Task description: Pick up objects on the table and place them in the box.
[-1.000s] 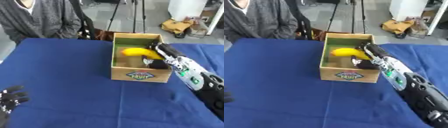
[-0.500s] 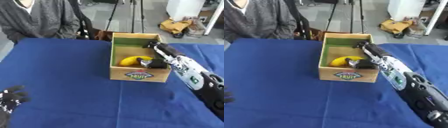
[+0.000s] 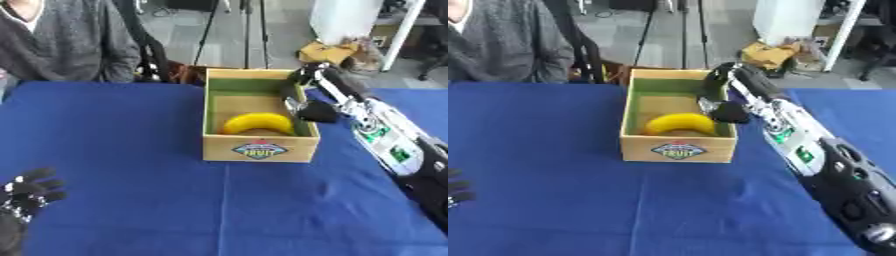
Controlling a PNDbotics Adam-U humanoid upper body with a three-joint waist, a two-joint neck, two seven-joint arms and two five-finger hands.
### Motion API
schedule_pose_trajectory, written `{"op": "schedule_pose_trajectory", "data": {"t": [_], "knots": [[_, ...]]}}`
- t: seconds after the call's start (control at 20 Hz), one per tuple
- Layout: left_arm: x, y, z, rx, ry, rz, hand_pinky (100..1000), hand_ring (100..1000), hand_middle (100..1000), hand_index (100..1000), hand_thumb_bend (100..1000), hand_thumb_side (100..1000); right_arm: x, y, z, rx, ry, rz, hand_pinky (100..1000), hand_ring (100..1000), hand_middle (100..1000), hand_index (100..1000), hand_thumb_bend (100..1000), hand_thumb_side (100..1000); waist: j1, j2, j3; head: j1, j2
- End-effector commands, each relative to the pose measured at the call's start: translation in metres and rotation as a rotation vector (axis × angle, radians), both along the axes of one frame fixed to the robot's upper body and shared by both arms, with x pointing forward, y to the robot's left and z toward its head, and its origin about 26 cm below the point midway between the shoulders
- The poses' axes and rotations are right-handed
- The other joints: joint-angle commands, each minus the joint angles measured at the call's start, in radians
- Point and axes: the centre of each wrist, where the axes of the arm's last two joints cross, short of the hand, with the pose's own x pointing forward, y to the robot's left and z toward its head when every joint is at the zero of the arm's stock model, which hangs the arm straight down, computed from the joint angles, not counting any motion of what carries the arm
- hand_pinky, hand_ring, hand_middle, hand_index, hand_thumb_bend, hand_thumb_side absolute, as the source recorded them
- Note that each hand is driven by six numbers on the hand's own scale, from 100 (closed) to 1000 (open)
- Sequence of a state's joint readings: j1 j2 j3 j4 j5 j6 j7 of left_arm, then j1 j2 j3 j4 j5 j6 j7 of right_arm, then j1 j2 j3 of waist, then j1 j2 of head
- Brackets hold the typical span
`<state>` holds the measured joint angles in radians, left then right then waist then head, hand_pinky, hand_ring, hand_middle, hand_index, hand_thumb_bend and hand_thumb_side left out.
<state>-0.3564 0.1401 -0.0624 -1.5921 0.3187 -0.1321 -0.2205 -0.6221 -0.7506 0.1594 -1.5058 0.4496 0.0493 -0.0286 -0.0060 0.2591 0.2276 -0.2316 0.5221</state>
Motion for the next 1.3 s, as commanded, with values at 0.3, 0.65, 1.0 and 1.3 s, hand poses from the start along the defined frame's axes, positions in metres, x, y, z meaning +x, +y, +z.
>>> {"op": "schedule_pose_trajectory", "data": {"t": [0.3,0.65,1.0,1.3], "knots": [[-0.004,0.033,-0.002,-0.011,0.003,0.150,713,723,718,547,349,943,-0.037,0.024,-0.009,0.225,-0.138,0.136,680,657,601,718,100,758,0.002,-0.050,-0.150,0.137,0.038],[-0.008,0.050,-0.007,-0.016,0.017,0.242,713,724,720,546,350,943,-0.074,0.054,-0.050,0.548,-0.115,0.151,674,646,590,711,100,814,0.002,-0.062,-0.248,0.212,0.046],[-0.012,0.056,-0.019,-0.014,0.052,0.271,712,724,721,545,349,946,-0.110,0.052,-0.093,1.021,0.017,0.197,670,639,583,706,100,850,0.010,-0.082,-0.268,0.226,0.068],[-0.014,0.056,-0.024,-0.017,0.067,0.274,712,723,721,545,347,949,-0.112,0.053,-0.100,1.158,0.043,0.277,673,641,584,702,100,864,0.021,-0.087,-0.277,0.227,0.073]]}}
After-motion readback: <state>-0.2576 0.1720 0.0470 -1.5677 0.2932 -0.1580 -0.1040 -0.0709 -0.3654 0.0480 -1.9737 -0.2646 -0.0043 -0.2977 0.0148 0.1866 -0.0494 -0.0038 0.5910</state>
